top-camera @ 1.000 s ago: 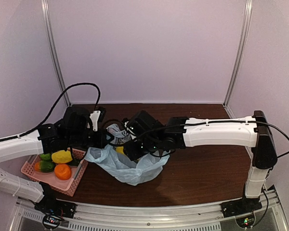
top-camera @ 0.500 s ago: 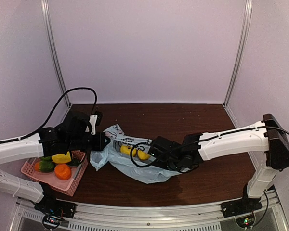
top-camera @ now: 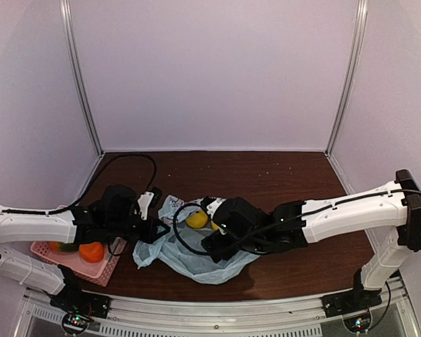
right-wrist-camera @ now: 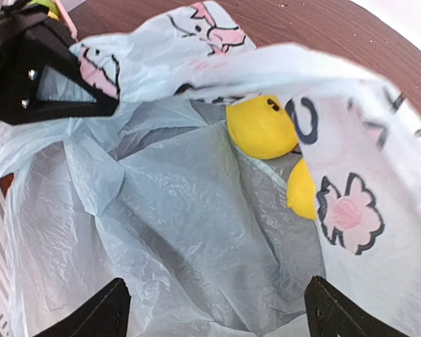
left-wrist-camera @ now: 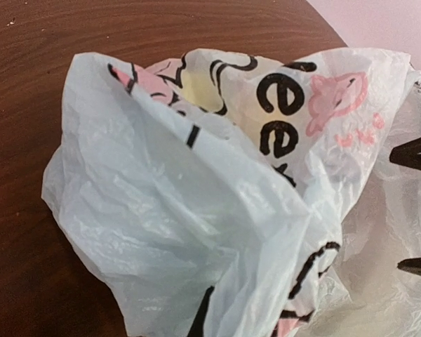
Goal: Untie the knot of the plastic bag and take out the fruit
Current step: Hold the bag opening of the takeout bag, then reach into the gripper in the takeout bag.
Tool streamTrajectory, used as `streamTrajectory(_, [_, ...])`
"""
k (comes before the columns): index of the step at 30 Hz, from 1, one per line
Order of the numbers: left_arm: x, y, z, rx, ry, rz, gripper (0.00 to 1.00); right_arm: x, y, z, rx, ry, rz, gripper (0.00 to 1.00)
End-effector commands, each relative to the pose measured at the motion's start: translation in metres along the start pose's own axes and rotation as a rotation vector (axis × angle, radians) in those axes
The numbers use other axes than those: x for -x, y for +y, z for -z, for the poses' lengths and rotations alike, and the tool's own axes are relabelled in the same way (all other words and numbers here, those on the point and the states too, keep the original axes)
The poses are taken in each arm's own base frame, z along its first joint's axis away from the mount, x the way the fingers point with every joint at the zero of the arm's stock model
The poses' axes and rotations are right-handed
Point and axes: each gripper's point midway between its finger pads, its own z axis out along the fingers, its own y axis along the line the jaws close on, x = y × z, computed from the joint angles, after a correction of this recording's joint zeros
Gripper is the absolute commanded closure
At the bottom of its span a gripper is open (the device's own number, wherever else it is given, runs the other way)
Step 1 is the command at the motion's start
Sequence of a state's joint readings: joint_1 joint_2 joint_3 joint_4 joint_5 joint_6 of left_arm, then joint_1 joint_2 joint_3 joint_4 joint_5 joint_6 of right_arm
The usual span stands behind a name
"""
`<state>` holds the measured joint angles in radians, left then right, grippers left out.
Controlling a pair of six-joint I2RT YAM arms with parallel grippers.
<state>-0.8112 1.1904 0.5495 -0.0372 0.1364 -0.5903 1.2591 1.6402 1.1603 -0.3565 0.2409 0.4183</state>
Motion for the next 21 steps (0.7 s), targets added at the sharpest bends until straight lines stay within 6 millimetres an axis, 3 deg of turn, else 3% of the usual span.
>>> streamTrajectory(1, [0.017,-0.012,0.0,-0.061,-0.079,-0.035,1.0,-0.023,-0.003,-0.006,-0.031,-0.008,0.018,0.13])
streamTrajectory(4, [0.012,-0.011,-0.003,-0.076,-0.08,-0.036,1.0,-0.028,-0.013,-0.007,-0.072,-0.01,0.008,0.17])
streamTrajectory(9, [0.01,-0.014,-0.005,-0.1,-0.084,-0.037,1.0,-0.006,-0.01,-0.014,-0.101,-0.044,0.001,0.35])
streamTrajectory(16, [0.014,-0.012,-0.004,-0.078,-0.086,0.003,1.0,0.026,-0.01,-0.05,-0.105,-0.095,-0.15,0.35])
streamTrajectory(21, [0.017,-0.015,0.0,-0.091,-0.1,0.05,1.0,0.046,-0.024,-0.066,-0.141,-0.149,-0.234,0.3])
